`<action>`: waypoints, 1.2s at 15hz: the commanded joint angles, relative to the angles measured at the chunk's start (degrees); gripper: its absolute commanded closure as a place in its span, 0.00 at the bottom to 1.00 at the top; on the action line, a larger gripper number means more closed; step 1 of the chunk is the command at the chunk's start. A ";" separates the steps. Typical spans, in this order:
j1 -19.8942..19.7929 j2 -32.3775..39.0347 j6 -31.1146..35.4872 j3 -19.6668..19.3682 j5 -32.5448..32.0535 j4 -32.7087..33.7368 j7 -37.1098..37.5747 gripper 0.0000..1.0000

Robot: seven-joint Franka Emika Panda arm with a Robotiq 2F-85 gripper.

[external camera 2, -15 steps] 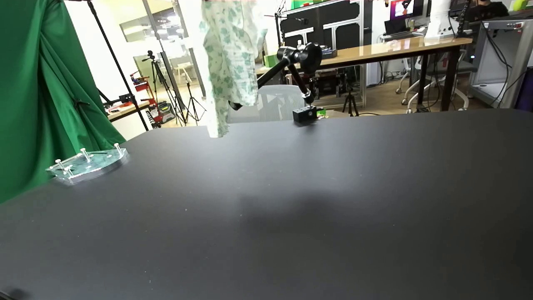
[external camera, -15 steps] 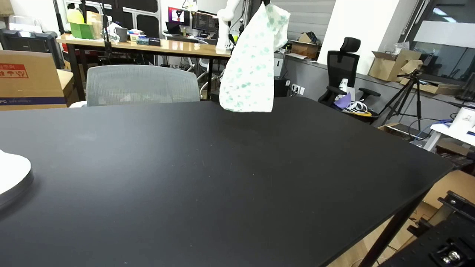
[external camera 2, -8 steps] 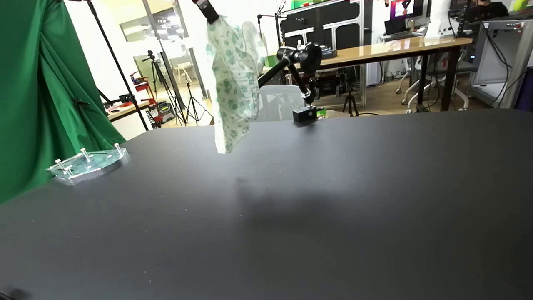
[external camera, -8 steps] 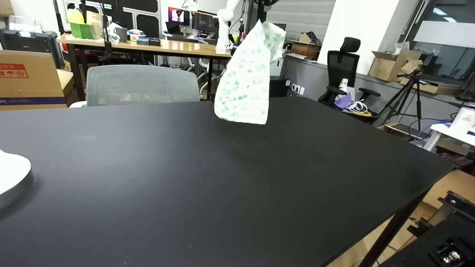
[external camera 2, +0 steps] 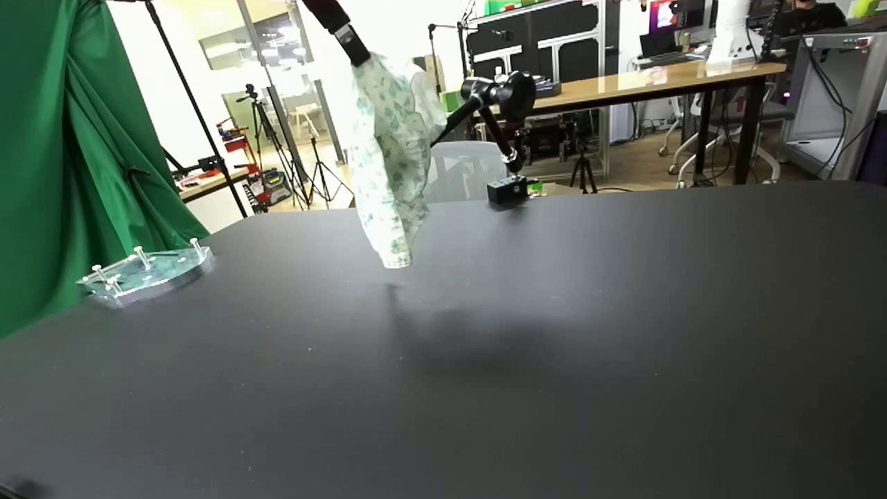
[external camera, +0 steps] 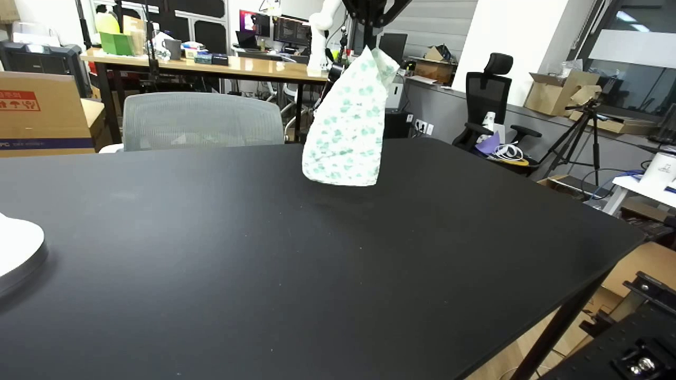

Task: Put the white cloth on the black stand

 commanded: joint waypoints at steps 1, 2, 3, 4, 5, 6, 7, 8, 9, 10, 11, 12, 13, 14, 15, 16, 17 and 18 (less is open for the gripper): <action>0.41 1.52 0.68 -1.11 -0.58 1.30 2.54 1.00; 0.45 1.98 1.64 -1.33 -0.26 1.39 2.54 1.00; 0.53 2.63 2.94 -1.50 -0.19 1.58 2.81 1.00; 0.67 3.21 4.23 -1.63 0.38 1.73 2.91 1.00; 0.83 3.92 6.23 -1.74 0.02 1.78 3.92 1.00; 1.03 4.51 7.79 -1.84 0.04 1.83 4.48 1.00; 1.27 5.26 9.30 -1.99 -0.23 1.95 5.02 1.00; 1.52 5.99 10.52 -2.19 -0.38 2.05 5.57 1.00; 1.76 6.80 11.42 -2.45 -0.25 2.21 5.77 1.00; 2.02 7.45 12.04 -2.77 0.00 2.24 5.84 1.00; 2.27 7.91 12.53 -3.10 0.39 2.24 5.80 1.00; 2.51 8.29 13.01 -3.52 0.60 2.18 5.67 1.00; 2.76 8.63 13.47 -4.01 0.73 2.15 5.55 1.00; 2.99 8.96 13.80 -4.49 0.99 2.13 5.43 1.00; 3.15 9.22 14.05 -4.89 1.52 2.10 5.14 1.00; 3.35 9.45 14.30 -5.28 1.99 2.11 5.07 1.00; 3.50 9.64 14.02 -5.48 2.68 2.13 4.52 0.74; 3.64 9.74 13.97 -5.66 3.30 2.11 4.17 0.73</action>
